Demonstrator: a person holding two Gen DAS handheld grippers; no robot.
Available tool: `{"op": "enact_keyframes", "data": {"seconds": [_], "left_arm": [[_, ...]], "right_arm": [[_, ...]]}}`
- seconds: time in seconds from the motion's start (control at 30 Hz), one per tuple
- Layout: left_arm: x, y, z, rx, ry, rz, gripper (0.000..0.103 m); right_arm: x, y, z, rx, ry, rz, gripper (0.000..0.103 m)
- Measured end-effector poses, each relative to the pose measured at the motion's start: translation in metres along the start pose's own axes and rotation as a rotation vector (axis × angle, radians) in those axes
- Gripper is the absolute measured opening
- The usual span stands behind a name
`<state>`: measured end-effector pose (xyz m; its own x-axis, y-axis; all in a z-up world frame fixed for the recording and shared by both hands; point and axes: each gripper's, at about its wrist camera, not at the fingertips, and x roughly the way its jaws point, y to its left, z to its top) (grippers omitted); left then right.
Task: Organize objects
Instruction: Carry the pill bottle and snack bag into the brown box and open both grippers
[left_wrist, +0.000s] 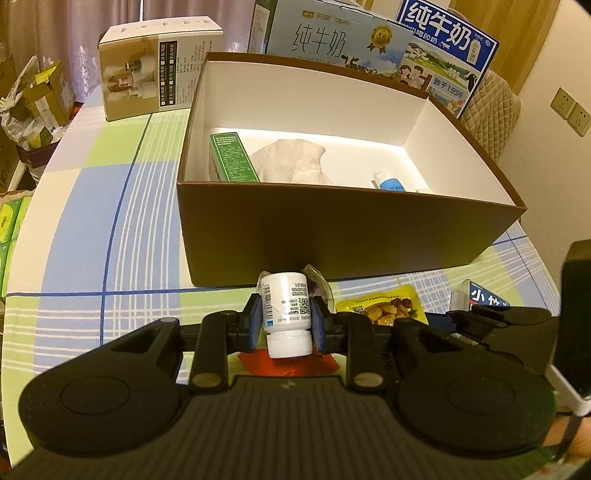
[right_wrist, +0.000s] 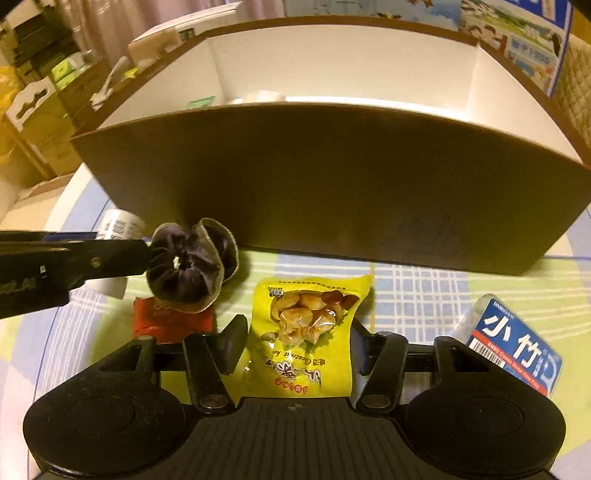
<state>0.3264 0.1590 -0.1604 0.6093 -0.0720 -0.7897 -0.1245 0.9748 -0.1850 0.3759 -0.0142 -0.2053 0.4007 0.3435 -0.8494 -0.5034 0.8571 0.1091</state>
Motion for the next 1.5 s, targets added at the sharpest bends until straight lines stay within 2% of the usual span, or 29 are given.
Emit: {"op": "enact_keyframes", "data": {"seconds": [0.33,0.63,0.83,1.03,1.17,1.33,1.5], "left_arm": [[-0.008,-0.004,0.002,0.005,-0.017,-0.005,0.023],[-0.020,-0.010,0.007,0.012,-0.055,-0.011,0.023],[-0.038,-0.016,0.018,0.015,-0.114,-0.027,0.023],[-0.050,-0.027,0.042,0.023,-0.166,-0.043,0.023],[-0.044,-0.037,0.063,0.047,-0.168,-0.045,0.023],[-0.026,-0.049,0.098,0.073,-0.165,-0.037,0.023],[0.003,-0.061,0.127,0.133,-0.138,-0.003,0.023]], "right_arm": [[-0.019,-0.003,-0.003,-0.032,-0.010,0.051,0.046],[-0.067,-0.012,0.009,-0.025,-0.097,0.114,0.045],[-0.102,-0.025,0.024,0.011,-0.171,0.175,0.045],[-0.131,-0.042,0.051,0.037,-0.247,0.190,0.045],[-0.138,-0.060,0.078,0.052,-0.289,0.177,0.045],[-0.132,-0.081,0.113,0.046,-0.316,0.150,0.045],[-0.111,-0.102,0.144,0.065,-0.314,0.160,0.045]]}}
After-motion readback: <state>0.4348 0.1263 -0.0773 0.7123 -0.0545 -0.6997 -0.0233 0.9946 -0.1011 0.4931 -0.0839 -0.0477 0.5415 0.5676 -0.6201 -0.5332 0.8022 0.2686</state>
